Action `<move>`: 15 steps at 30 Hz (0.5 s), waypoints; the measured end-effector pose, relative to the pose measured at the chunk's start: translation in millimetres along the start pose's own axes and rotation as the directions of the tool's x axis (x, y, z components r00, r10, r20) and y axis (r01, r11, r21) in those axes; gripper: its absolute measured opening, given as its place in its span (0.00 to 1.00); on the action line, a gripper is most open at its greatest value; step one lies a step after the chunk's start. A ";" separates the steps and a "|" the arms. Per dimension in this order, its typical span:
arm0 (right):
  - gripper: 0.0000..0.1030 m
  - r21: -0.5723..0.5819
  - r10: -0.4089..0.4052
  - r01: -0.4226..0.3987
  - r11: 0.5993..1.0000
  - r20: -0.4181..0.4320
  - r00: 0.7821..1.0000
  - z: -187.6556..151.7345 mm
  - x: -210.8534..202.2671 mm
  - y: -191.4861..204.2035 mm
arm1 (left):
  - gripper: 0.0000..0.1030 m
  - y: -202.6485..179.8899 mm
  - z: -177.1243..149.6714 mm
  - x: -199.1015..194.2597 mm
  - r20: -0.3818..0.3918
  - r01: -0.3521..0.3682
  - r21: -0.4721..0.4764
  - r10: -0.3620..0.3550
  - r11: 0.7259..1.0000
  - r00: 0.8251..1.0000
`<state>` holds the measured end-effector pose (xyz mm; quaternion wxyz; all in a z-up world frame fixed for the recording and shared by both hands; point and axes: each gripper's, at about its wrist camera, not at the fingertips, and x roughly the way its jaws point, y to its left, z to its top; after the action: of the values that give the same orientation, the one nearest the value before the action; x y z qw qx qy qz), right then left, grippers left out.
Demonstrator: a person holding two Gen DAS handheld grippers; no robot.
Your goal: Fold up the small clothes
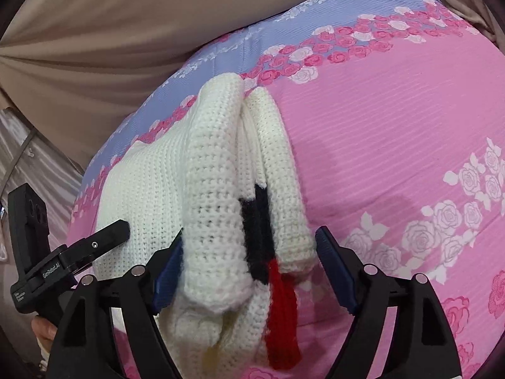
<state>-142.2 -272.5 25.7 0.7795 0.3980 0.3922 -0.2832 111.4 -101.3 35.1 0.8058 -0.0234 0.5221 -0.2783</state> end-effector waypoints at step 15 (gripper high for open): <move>0.94 -0.100 -0.039 0.041 0.994 0.023 0.999 11.7 27.1 18.3 | 0.96 -7.0 3.8 18.0 0.061 -0.062 0.023 0.061 0.998 0.996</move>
<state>-109.6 -276.3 14.7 0.7967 0.3475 0.4056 -0.2829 117.1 -116.7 24.2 0.8297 -0.0059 0.4944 -0.2589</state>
